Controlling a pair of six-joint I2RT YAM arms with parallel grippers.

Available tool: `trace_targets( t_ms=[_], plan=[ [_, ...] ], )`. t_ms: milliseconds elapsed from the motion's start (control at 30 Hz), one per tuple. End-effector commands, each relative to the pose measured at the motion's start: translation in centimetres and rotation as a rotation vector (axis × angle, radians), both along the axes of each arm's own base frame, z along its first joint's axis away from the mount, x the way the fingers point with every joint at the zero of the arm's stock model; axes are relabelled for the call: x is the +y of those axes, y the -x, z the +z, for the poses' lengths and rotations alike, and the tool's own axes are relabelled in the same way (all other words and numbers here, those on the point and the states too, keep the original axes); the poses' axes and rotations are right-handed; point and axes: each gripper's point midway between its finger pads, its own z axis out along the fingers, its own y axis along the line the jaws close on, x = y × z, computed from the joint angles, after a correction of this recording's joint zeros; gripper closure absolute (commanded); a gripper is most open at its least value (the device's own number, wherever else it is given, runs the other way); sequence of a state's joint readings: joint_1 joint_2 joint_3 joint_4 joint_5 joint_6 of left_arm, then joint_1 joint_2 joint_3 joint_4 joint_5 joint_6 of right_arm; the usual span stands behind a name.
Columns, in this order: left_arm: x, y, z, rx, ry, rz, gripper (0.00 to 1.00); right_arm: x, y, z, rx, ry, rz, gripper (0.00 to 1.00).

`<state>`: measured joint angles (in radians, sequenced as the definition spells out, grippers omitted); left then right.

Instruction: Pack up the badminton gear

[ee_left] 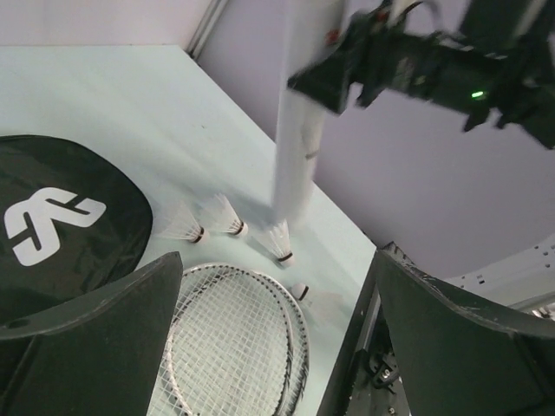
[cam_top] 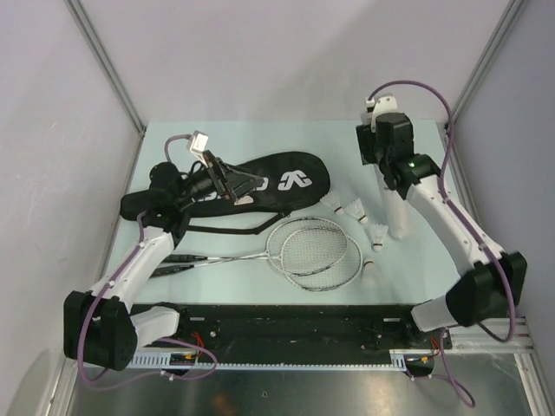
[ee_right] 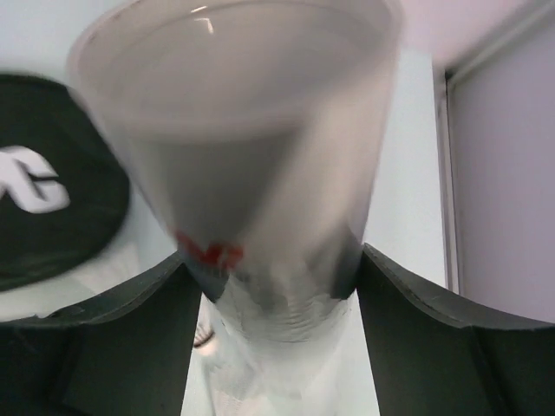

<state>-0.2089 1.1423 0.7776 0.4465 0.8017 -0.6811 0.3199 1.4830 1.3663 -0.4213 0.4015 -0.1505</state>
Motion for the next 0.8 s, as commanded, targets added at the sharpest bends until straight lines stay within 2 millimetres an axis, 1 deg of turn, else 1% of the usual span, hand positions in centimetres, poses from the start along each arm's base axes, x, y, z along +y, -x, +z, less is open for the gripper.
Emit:
trace_targets(
  t_ms=[0,33,67,100,133,200,267,300,333,367,400,433,467,500,533,600,633,667,700,733,767],
  plan=[
    [-1.0,1.0,2.1,-0.070,0.006,-0.070,0.03,5.1,2.2,9.2,-0.203,-0.121,0.191,0.73],
    [-1.4,1.3,2.3,-0.085,0.001,-0.081,0.03,6.5,2.9,10.7,-0.242,-0.197,0.230,0.73],
    [-1.4,1.6,2.6,-0.103,0.000,-0.087,0.02,8.2,4.0,12.6,-0.276,-0.269,0.309,0.73],
    [-1.6,1.9,2.8,-0.122,-0.006,-0.093,0.02,9.2,4.6,13.9,-0.302,-0.312,0.353,0.73],
    [-2.0,2.3,3.0,-0.136,-0.009,-0.112,0.02,10.4,5.6,15.3,-0.325,-0.373,0.414,0.74],
    [-2.5,3.2,3.6,-0.180,-0.015,-0.133,0.02,11.7,6.4,17.1,-0.369,-0.415,0.477,0.75],
    [-3.1,4.2,4.2,-0.218,-0.018,-0.163,0.01,13.1,7.5,17.5,-0.381,-0.444,0.552,0.76],
    [-3.4,4.9,4.7,-0.256,-0.021,-0.172,0.01,14.0,7.9,18.5,-0.423,-0.463,0.594,0.76],
    [-3.4,5.1,5.0,-0.273,-0.022,-0.169,0.01,14.8,8.5,18.9,-0.439,-0.482,0.637,0.76],
    [-3.4,5.4,5.3,-0.294,-0.023,-0.167,0.01,15.7,8.8,19.0,-0.431,-0.525,0.670,0.76],
    [-3.4,5.7,5.7,-0.328,-0.028,-0.160,0.01,16.8,9.2,19.6,-0.438,-0.563,0.715,0.76],
    [-3.2,6.5,6.7,-0.364,-0.019,-0.152,0.01,17.8,9.8,19.7,-0.427,-0.598,0.758,0.76],
    [-3.1,6.8,7.1,-0.383,-0.018,-0.144,0.00,18.8,10.4,19.8,-0.399,-0.669,0.776,0.77],
    [-2.9,7.0,7.2,-0.397,-0.019,-0.131,0.00,20.0,10.6,19.8,-0.383,-0.704,0.810,0.77],
    [-2.3,8.0,8.4,-0.440,-0.007,-0.110,0.00,21.3,11.4,19.6,-0.356,-0.741,0.831,0.78],
    [-1.4,7.9,8.2,-0.455,-0.031,-0.041,0.00,23.2,12.3,19.3,-0.315,-0.803,0.843,0.77],
    [-1.1,8.1,8.2,-0.466,-0.040,-0.020,0.00,24.3,13.0,18.8,-0.295,-0.827,0.850,0.78],
    [-0.5,8.5,8.1,-0.470,-0.054,0.005,0.00,24.7,13.2,18.7,-0.288,-0.850,0.851,0.77],
    [-0.1,8.3,7.9,-0.501,-0.093,0.032,0.00,25.4,13.4,19.2,-0.286,-0.911,0.851,0.78],
    [0.3,7.9,7.7,-0.497,-0.119,0.063,0.00,26.1,13.7,18.5,-0.260,-0.938,0.856,0.78],
    [1.0,7.1,6.6,-0.442,-0.168,0.117,0.00,26.5,13.9,18.4,-0.246,-0.966,0.861,0.78]
  ],
)
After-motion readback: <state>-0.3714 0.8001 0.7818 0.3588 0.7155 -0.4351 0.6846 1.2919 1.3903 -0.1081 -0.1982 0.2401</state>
